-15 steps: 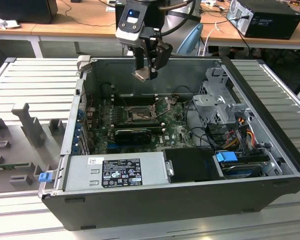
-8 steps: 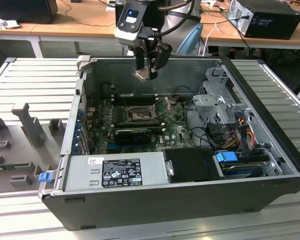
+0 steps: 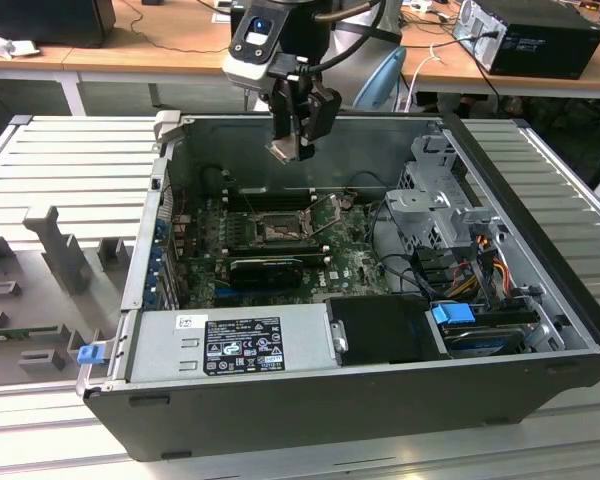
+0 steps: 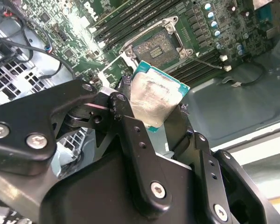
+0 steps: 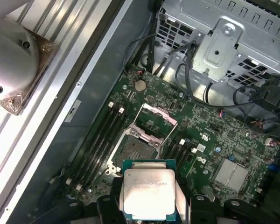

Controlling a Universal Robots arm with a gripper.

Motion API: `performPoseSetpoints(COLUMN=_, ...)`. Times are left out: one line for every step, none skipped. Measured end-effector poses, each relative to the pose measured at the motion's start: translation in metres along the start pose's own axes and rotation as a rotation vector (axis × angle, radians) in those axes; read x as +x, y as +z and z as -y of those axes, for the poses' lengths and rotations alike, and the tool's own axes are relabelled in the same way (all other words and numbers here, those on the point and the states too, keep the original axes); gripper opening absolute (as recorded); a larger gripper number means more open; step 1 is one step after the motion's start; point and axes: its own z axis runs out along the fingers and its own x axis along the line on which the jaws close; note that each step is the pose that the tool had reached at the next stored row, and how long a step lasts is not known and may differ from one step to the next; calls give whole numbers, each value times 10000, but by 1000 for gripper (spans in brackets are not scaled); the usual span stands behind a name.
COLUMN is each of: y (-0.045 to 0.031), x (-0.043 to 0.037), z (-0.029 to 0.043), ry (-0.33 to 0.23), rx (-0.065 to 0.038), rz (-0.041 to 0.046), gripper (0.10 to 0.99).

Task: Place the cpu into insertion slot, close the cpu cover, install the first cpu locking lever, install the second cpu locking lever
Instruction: 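Place the cpu into insertion slot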

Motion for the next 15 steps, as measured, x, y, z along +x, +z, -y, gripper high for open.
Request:
performPoseSetpoints(y=1, x=0, z=0, ry=152, rx=-3, rz=13, gripper=529)
performPoseSetpoints(y=2, x=0, z=0, ry=309, rx=-6, rz=28, gripper=529)
performPoseSetpoints(y=5, x=0, z=0, ry=581, rx=-12, rz=52, gripper=529)
performPoseSetpoints(y=7, x=0, z=1, ry=971, rx=-19, rz=87, gripper=529)
performPoseSetpoints(y=9, x=0, z=1, ry=1243, rx=-24, rz=111, gripper=529)
performPoseSetpoints(y=10, x=0, z=1, ry=1321, rx=-25, rz=118, gripper=529)
performPoseSetpoints(y=18, x=0, z=1, ry=1367, rx=-24, rz=121, gripper=529)
performPoseSetpoints(y=30, x=-1, z=2, ry=1386, rx=-16, rz=120, gripper=529)
performPoseSetpoints(y=38, x=-1, z=3, ry=1386, rx=-8, rz=119, gripper=529)
performPoseSetpoints(y=51, x=-2, z=2, ry=1386, rx=16, rz=110, gripper=529)
performPoseSetpoints(y=61, x=-3, z=3, ry=1387, rx=26, rz=105, gripper=529)
performPoseSetpoints(y=77, x=-3, z=4, ry=1388, rx=29, rz=104, gripper=529)
performPoseSetpoints(y=102, x=-3, z=6, ry=1389, rx=30, rz=104, gripper=529)
performPoseSetpoints(y=108, x=-4, z=6, ry=1417, rx=32, rz=108, gripper=529)
performPoseSetpoints(y=115, x=-4, z=7, ry=1528, rx=28, rz=117, gripper=529)
